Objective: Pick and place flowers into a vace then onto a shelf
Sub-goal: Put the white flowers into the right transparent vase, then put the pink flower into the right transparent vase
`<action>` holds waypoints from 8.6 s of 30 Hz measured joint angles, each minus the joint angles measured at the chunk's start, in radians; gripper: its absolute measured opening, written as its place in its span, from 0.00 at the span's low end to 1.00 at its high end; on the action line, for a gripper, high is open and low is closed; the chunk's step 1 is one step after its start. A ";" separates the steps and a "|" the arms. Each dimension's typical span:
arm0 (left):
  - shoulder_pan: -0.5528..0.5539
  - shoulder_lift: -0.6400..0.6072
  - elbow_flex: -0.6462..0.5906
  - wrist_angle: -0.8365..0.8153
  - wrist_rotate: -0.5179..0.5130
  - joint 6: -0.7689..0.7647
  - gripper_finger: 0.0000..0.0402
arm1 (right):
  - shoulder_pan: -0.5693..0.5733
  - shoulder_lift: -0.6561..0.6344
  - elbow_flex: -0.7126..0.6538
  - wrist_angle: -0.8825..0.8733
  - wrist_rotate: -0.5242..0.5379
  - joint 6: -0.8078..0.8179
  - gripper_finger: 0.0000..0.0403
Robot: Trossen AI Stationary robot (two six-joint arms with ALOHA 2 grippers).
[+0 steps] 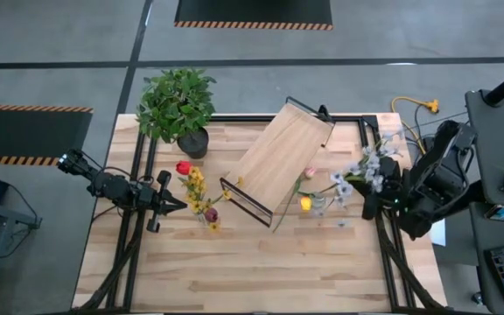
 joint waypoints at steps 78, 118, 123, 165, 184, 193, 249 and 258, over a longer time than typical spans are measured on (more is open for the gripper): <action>0.000 0.000 0.000 0.000 0.000 0.000 0.00 | 0.228 0.289 0.175 -0.036 -0.276 0.158 0.38; 0.000 0.000 0.000 -0.003 0.000 0.076 0.00 | 0.140 1.028 0.519 -0.053 -0.060 0.638 0.25; 0.000 0.000 0.002 -0.006 0.000 0.076 0.00 | 0.045 1.167 0.621 -0.035 -0.060 0.641 0.22; 0.000 0.000 0.015 0.001 0.000 0.076 0.00 | -0.268 1.416 0.698 -0.297 -0.386 0.967 0.49; 0.000 0.000 0.015 0.001 0.000 0.076 0.00 | -0.377 1.415 0.579 -0.185 -0.407 0.954 0.46; 0.000 0.000 0.015 0.001 0.000 0.076 0.00 | -0.392 1.415 0.542 -0.059 -0.386 0.936 0.46; 0.000 0.000 0.013 0.001 0.000 0.076 0.00 | -0.070 1.237 0.547 -0.066 -0.864 0.752 0.21; 0.000 0.000 0.013 0.001 0.000 0.076 0.00 | -0.090 1.237 0.540 -0.072 -0.520 0.733 0.43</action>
